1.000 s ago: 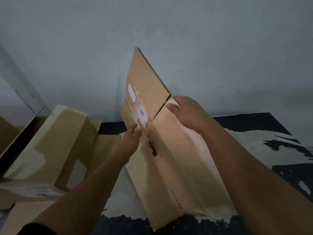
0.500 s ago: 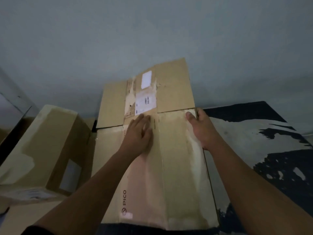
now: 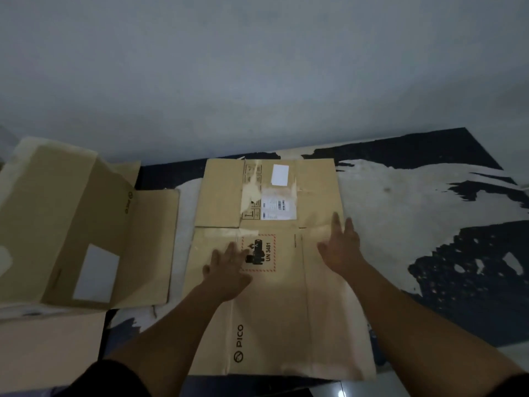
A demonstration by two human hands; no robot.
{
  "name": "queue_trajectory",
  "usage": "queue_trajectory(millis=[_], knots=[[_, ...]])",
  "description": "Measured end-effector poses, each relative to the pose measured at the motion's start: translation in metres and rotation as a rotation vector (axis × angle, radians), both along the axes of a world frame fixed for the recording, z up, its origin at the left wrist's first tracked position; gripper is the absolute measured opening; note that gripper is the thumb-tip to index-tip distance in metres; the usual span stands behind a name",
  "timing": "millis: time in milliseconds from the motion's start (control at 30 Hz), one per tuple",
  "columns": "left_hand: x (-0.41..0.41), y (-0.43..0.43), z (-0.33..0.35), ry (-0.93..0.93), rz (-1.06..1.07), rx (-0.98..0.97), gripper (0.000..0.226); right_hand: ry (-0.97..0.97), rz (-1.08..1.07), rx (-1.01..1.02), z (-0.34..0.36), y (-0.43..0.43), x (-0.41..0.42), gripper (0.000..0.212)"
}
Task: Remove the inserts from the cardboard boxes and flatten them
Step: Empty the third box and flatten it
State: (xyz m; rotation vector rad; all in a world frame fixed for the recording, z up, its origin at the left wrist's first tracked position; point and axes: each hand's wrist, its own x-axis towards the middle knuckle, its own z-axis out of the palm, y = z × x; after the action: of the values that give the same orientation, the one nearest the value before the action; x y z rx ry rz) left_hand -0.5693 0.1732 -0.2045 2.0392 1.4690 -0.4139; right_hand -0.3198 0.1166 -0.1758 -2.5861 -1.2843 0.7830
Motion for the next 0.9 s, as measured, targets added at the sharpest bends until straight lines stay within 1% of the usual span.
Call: queue_trajectory(millis=[33,67,133,167,200,267,300,367,400,467,533,567,667,700,767,833,900], knots=[[0.0,-0.002,-0.001,-0.005,0.013,0.026,0.062,-0.058,0.072,-0.057,-0.007,-0.002,-0.008,0.077],[0.001,-0.002,-0.001,-0.017,0.041,0.054,0.059,-0.076,0.161,-0.095,-0.013,-0.003,-0.017,0.073],[0.001,0.003,0.0,-0.035,0.145,0.11,0.052,-0.047,0.375,-0.148,-0.029,-0.009,-0.036,0.071],[-0.002,0.006,-0.001,-0.027,0.221,0.133,0.052,-0.035,0.467,-0.173,-0.037,-0.013,-0.044,0.072],[-0.007,0.009,-0.003,-0.004,0.306,0.139,0.056,-0.027,0.513,-0.198,-0.043,-0.017,-0.049,0.074],[-0.018,0.012,-0.007,0.027,0.467,0.092,0.066,-0.027,0.512,-0.224,-0.052,-0.021,-0.051,0.079],[-0.024,0.013,-0.009,0.01,0.528,0.062,0.07,-0.029,0.503,-0.229,-0.054,-0.021,-0.05,0.08],[-0.029,0.015,-0.009,-0.07,0.662,0.046,0.074,-0.026,0.495,-0.238,-0.054,-0.02,-0.048,0.08],[-0.031,0.015,-0.008,-0.103,0.723,0.07,0.075,-0.025,0.49,-0.237,-0.053,-0.02,-0.049,0.081],[-0.035,0.017,-0.002,-0.144,0.771,0.116,0.078,-0.029,0.478,-0.227,-0.054,-0.019,-0.05,0.081],[-0.043,0.025,0.006,-0.285,0.837,0.1,0.076,-0.029,0.469,-0.214,-0.053,-0.019,-0.051,0.079],[-0.048,0.03,0.01,-0.335,0.859,0.091,0.07,-0.027,0.467,-0.21,-0.053,-0.019,-0.051,0.077],[-0.056,0.038,0.022,-0.295,0.741,0.095,0.042,-0.04,0.467,-0.187,-0.051,-0.02,-0.051,0.07],[-0.054,0.037,0.027,-0.329,0.714,0.092,0.036,-0.04,0.462,-0.172,-0.05,-0.02,-0.051,0.067],[-0.047,0.031,0.037,-0.41,0.688,0.104,0.031,-0.019,0.438,-0.138,-0.046,-0.02,-0.052,0.062],[-0.045,0.025,0.047,-0.425,0.66,0.195,0.03,0.011,0.375,-0.078,-0.041,-0.021,-0.051,0.061],[-0.049,0.021,0.06,-0.488,0.634,0.26,0.028,0.018,0.27,0.031,-0.034,-0.022,-0.052,0.062]])
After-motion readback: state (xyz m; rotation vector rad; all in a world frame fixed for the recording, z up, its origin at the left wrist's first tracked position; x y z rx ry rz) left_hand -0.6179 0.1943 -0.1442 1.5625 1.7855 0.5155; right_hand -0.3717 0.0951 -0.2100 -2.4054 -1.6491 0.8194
